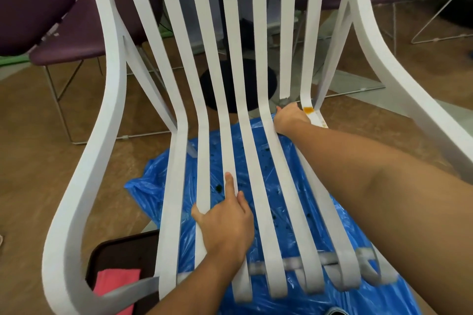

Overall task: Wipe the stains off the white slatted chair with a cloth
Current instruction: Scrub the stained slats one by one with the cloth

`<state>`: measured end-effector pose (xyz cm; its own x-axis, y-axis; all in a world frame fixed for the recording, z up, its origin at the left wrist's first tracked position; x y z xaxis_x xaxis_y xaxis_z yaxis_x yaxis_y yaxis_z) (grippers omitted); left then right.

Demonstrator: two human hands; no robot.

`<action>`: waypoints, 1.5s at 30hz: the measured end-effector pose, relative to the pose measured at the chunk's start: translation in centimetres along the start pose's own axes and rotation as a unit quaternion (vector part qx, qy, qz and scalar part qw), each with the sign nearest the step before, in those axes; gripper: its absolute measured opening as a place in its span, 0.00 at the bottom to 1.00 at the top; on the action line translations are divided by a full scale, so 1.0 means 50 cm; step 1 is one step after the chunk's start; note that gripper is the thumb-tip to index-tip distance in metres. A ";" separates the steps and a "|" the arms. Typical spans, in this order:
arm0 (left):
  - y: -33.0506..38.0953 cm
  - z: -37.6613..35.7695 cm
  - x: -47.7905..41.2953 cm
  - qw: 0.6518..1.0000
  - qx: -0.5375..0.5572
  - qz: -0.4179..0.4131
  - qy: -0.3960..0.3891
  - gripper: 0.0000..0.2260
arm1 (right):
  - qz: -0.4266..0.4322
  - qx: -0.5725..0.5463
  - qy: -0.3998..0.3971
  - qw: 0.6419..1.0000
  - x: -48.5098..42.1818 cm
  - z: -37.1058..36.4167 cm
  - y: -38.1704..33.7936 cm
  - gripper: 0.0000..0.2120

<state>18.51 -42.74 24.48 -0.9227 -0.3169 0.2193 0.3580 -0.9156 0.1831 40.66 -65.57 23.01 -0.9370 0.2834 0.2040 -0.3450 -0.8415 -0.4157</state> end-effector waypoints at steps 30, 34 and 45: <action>-0.007 0.004 0.015 1.000 0.018 0.006 -0.013 0.24 | -0.041 -0.021 0.046 0.998 0.619 -0.025 0.233 0.16; -0.004 0.006 0.015 1.000 0.017 0.001 -0.009 0.24 | -0.059 0.012 0.019 0.998 0.580 -0.019 0.220 0.17; -0.004 0.006 0.007 1.000 0.003 -0.008 -0.026 0.25 | -0.057 -0.026 -0.001 0.998 0.248 0.003 0.092 0.22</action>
<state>18.14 -42.59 24.80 -0.9198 -0.2880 0.2664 0.3436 -0.9191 0.1929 27.46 -65.99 23.74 -0.8913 0.3753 0.2545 -0.4521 -0.7786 -0.4351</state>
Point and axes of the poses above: each hand's wrist, its own x-axis away from the middle knuckle, its own z-axis out of the back of the hand, y = z × x, the point moved 8 cm from there along -x, towards the middle knuckle, and after that the axes turned 7 degrees about z, right-handed, at the moved point
